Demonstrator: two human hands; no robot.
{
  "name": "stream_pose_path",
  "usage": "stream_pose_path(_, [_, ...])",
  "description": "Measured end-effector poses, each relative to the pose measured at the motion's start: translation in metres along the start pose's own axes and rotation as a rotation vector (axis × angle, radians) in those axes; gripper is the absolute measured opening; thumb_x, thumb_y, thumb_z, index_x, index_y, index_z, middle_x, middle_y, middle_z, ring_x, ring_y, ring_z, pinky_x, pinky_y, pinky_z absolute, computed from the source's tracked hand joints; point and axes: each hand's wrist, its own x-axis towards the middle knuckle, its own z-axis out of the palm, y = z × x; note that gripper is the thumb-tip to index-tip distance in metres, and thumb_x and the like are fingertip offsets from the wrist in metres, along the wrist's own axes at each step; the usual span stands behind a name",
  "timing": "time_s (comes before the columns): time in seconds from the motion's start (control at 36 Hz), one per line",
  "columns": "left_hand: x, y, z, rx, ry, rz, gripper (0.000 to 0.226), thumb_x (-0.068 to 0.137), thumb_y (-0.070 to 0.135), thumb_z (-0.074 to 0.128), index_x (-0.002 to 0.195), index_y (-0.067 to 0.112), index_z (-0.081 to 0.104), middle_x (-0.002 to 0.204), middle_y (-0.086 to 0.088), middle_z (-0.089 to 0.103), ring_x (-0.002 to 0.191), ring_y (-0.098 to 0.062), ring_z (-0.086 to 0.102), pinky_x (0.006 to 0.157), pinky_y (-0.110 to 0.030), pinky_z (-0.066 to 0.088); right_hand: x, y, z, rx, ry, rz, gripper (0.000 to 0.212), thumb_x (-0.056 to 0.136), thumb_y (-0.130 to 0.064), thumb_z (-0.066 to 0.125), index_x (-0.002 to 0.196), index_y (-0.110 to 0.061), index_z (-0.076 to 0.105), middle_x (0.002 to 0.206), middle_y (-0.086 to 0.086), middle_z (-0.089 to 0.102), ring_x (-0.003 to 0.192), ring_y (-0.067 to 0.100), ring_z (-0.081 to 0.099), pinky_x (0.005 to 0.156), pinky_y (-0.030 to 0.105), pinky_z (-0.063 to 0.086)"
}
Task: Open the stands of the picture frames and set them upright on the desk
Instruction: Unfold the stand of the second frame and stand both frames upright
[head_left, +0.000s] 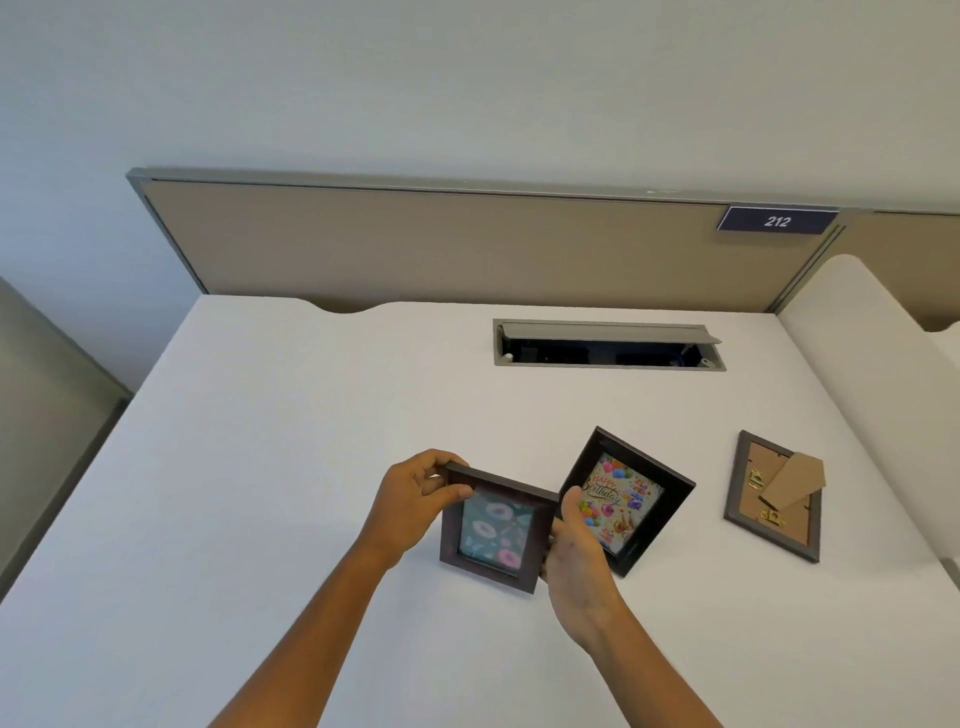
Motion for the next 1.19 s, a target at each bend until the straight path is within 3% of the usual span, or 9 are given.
stream_pose_path(0.11, [0.002,-0.007,0.001,-0.004,-0.015,-0.016,0.025,0.089,0.004,0.082,0.108,0.019,0.076,0.105,0.009,0.082,0.105,-0.01,0.077,0.083,-0.016,0.061,0.002,0.002,-0.002,0.014,0.042,0.039,0.089,0.087,-0.081,0.056,0.143,-0.014,0.068,0.129,0.011,0.082,0.117,0.028,0.08,0.099,0.045,0.059])
stream_pose_path(0.31, [0.007,-0.016,0.003,-0.006,-0.031,-0.055,0.023,0.092,0.006,0.08,0.111,0.018,0.075,0.106,0.009,0.082,0.108,-0.013,0.076,0.088,-0.026,0.065,0.004,0.009,-0.004,0.027,0.084,0.084,0.081,0.09,-0.078,0.06,0.142,-0.017,0.069,0.13,0.011,0.081,0.12,0.029,0.079,0.112,0.054,0.055])
stream_pose_path(0.44, [0.01,-0.018,0.004,-0.015,-0.039,-0.057,0.023,0.092,0.006,0.079,0.112,0.018,0.075,0.107,0.005,0.082,0.108,-0.015,0.076,0.088,-0.03,0.065,0.007,0.012,-0.005,0.044,0.077,0.103,0.081,0.092,-0.079,0.056,0.145,-0.019,0.068,0.134,0.01,0.08,0.123,0.028,0.077,0.1,0.047,0.057])
stream_pose_path(0.58, [0.011,-0.02,0.005,-0.007,-0.042,-0.062,0.024,0.092,0.008,0.079,0.114,0.018,0.074,0.109,0.003,0.081,0.111,-0.019,0.076,0.089,-0.033,0.066,0.009,0.014,-0.008,0.046,0.084,0.12,0.085,0.088,-0.082,0.06,0.143,-0.018,0.069,0.133,0.01,0.08,0.119,0.027,0.079,0.099,0.047,0.057])
stream_pose_path(0.75, [0.009,-0.02,0.006,-0.013,-0.036,-0.074,0.024,0.093,0.011,0.079,0.114,0.021,0.074,0.109,0.009,0.081,0.112,-0.014,0.075,0.087,-0.032,0.066,0.006,0.013,-0.006,0.008,0.072,0.087,0.108,0.061,-0.095,0.076,0.14,-0.021,0.072,0.135,0.008,0.079,0.122,0.025,0.078,0.109,0.05,0.052])
stream_pose_path(0.89, [0.007,-0.019,0.007,0.01,-0.017,-0.073,0.024,0.093,0.014,0.079,0.116,0.021,0.074,0.111,0.007,0.081,0.113,-0.017,0.075,0.086,-0.034,0.067,0.003,0.011,-0.008,-0.018,0.072,0.124,0.088,0.087,-0.086,0.056,0.146,-0.021,0.068,0.138,0.007,0.078,0.132,0.031,0.072,0.122,0.057,0.045])
stream_pose_path(1.03, [0.001,-0.018,0.009,0.036,0.032,-0.058,0.03,0.091,0.015,0.082,0.119,0.02,0.073,0.115,0.007,0.079,0.112,-0.017,0.075,0.084,-0.027,0.066,-0.003,0.013,-0.011,-0.064,0.028,0.108,0.085,0.085,-0.085,0.061,0.148,-0.029,0.066,0.141,-0.001,0.077,0.132,0.023,0.072,0.123,0.055,0.044])
stream_pose_path(1.19, [-0.013,-0.019,0.013,0.053,0.108,-0.031,0.046,0.088,0.022,0.085,0.13,0.029,0.068,0.124,0.014,0.073,0.114,-0.009,0.072,0.083,-0.016,0.062,-0.012,0.017,-0.027,-0.153,0.014,0.121,0.076,0.086,-0.086,0.059,0.14,-0.033,0.069,0.133,-0.01,0.08,0.138,0.02,0.063,0.126,0.054,0.033])
